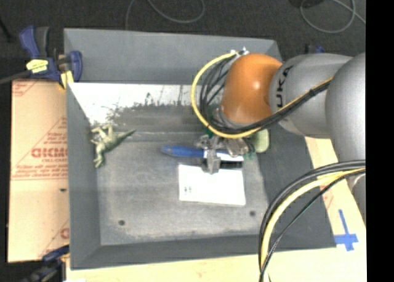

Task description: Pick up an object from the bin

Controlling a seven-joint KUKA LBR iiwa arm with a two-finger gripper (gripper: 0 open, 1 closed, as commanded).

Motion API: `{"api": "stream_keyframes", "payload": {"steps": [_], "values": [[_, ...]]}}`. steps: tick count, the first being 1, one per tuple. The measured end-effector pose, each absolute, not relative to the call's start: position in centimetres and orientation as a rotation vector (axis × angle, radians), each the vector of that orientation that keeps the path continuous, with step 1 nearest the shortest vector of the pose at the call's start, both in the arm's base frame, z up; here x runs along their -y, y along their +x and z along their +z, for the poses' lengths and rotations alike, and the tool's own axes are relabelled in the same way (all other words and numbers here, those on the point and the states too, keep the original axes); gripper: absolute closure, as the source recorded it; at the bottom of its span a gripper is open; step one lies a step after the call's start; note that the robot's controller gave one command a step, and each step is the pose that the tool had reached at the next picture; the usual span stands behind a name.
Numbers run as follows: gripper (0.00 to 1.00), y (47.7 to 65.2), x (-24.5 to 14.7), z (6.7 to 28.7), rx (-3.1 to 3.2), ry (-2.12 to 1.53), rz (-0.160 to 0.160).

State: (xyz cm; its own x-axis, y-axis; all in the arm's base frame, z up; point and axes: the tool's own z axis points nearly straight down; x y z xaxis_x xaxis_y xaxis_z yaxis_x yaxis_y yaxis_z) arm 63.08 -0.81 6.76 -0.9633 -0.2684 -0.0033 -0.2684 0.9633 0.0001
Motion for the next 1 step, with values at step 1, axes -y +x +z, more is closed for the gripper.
{"api": "stream_keyframes", "payload": {"steps": [1], "values": [[1.0, 62.93, 0.83, 7.34, -3.113, -0.424, 0.002]]}}
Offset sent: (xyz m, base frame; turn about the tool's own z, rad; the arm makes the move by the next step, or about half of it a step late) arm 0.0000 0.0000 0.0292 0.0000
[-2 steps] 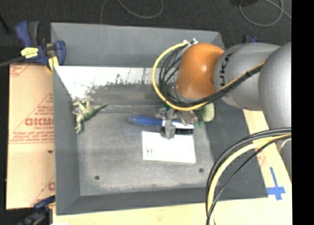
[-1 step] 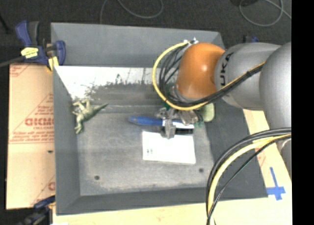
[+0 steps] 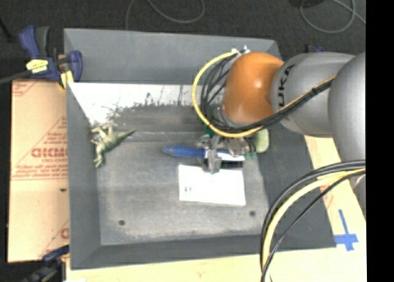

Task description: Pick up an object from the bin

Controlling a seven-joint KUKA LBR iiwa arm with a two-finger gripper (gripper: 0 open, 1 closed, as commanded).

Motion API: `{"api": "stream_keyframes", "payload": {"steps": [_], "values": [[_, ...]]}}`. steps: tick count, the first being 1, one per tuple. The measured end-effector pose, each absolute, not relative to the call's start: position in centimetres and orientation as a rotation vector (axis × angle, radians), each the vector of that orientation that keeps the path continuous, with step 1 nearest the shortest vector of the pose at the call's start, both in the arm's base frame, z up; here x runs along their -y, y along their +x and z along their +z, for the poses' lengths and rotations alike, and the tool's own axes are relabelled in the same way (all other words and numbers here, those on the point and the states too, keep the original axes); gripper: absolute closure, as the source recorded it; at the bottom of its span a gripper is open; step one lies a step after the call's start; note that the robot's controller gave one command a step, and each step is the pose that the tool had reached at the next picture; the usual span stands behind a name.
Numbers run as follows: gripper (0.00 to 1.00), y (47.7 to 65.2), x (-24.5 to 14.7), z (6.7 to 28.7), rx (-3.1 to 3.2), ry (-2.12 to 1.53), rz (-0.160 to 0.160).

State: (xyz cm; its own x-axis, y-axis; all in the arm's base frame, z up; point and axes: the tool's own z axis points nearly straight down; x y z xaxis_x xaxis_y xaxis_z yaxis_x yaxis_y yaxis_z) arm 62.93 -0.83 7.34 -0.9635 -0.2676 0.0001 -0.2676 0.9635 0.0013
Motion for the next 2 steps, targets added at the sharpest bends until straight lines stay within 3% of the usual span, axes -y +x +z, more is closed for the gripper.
{"api": "stream_keyframes", "payload": {"steps": [2], "values": [[1.0, 63.0, 0.9, 10.3, 3.116, 0.422, 0.0]]}}
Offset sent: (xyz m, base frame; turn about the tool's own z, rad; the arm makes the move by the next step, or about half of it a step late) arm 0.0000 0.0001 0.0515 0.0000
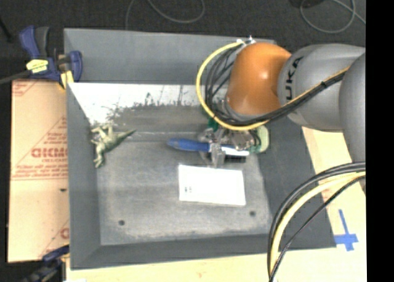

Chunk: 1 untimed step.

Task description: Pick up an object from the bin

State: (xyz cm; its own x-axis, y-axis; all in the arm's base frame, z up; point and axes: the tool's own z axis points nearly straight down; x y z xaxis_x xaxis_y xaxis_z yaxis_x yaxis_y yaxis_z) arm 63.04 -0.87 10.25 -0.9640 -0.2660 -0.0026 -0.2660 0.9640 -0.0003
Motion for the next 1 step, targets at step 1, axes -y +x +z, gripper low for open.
{"api": "stream_keyframes", "payload": {"steps": [1], "values": [[1.0, 63.03, 0.89, 11.17, -3.11, -0.42, 0.0]]}}
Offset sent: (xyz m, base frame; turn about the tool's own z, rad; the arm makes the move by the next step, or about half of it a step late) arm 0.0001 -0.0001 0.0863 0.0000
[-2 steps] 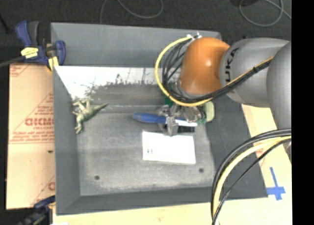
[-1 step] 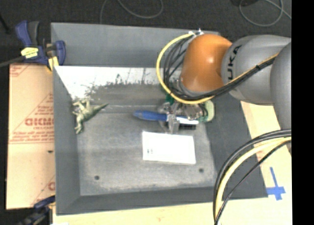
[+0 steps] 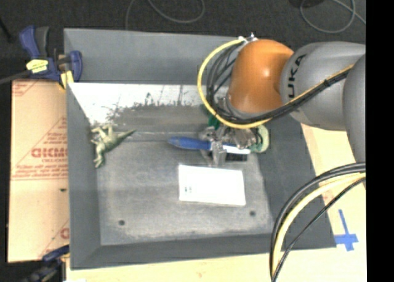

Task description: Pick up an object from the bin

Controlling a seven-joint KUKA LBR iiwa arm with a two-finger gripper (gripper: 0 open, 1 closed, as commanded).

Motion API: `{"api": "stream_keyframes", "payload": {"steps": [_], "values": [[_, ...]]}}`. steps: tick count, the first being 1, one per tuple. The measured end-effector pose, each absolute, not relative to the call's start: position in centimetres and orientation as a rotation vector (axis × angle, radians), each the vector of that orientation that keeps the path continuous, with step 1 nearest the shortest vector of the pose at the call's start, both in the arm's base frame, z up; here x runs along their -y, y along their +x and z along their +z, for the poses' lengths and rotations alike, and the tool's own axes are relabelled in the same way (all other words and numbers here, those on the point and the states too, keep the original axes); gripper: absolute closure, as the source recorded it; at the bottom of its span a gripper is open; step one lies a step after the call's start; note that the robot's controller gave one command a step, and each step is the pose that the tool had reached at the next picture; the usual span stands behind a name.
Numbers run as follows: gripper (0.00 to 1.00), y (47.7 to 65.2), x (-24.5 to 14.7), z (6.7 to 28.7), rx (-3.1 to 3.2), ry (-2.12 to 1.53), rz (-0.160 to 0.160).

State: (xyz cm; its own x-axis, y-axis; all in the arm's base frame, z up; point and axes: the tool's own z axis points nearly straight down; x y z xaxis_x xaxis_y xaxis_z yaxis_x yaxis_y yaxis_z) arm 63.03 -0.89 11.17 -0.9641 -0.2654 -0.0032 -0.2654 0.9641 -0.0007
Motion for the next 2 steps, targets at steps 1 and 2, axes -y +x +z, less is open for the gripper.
{"api": "stream_keyframes", "payload": {"steps": [1, 2], "values": [[1.0, 62.9, 0.9, 12.3, -3.117, -0.42, 0.001], [1.0, 62.9, 0.9, 14.5, -3.116, -0.419, 0.0]]}}
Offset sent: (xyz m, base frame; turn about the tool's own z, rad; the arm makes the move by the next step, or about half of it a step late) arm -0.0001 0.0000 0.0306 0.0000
